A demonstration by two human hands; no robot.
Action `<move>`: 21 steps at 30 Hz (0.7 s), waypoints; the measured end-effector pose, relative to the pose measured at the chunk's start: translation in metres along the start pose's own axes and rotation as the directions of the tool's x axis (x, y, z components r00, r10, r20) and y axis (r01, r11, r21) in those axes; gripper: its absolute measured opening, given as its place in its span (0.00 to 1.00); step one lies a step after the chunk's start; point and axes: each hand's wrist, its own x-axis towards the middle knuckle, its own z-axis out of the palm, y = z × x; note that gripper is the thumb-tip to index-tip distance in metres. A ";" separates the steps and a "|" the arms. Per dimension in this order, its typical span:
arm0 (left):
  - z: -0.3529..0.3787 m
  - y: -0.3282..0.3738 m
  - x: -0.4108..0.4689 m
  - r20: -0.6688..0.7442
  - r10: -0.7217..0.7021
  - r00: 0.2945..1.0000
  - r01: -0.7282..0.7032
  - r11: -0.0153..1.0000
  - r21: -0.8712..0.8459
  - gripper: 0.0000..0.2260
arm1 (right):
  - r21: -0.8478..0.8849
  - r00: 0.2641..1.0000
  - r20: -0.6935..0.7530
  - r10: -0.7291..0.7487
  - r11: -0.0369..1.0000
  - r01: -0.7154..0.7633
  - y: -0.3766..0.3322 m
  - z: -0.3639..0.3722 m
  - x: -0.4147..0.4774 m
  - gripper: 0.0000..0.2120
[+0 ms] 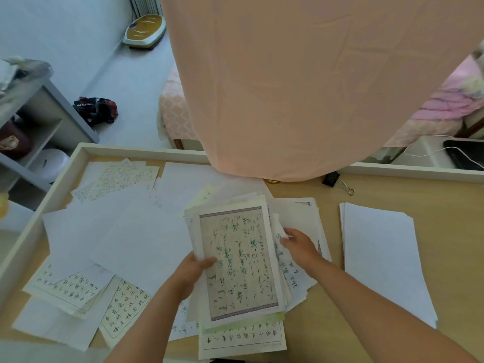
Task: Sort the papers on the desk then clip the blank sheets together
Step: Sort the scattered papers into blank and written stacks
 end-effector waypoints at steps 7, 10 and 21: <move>0.019 -0.009 -0.002 -0.316 0.030 0.948 -0.024 0.999 0.022 0.13 | 0.033 0.986 -0.138 0.093 0.996 -0.089 0.000 0.013 0.010 0.07; 0.025 -0.009 0.000 -0.377 -0.036 0.926 -0.002 0.995 -0.099 0.13 | 0.100 0.974 -0.163 0.156 0.985 -0.142 0.005 0.009 0.011 0.10; 0.044 0.004 -0.008 -0.262 -0.069 0.963 0.087 0.994 0.059 0.17 | -0.081 0.958 0.143 0.247 0.968 -0.237 -0.001 0.005 0.010 0.26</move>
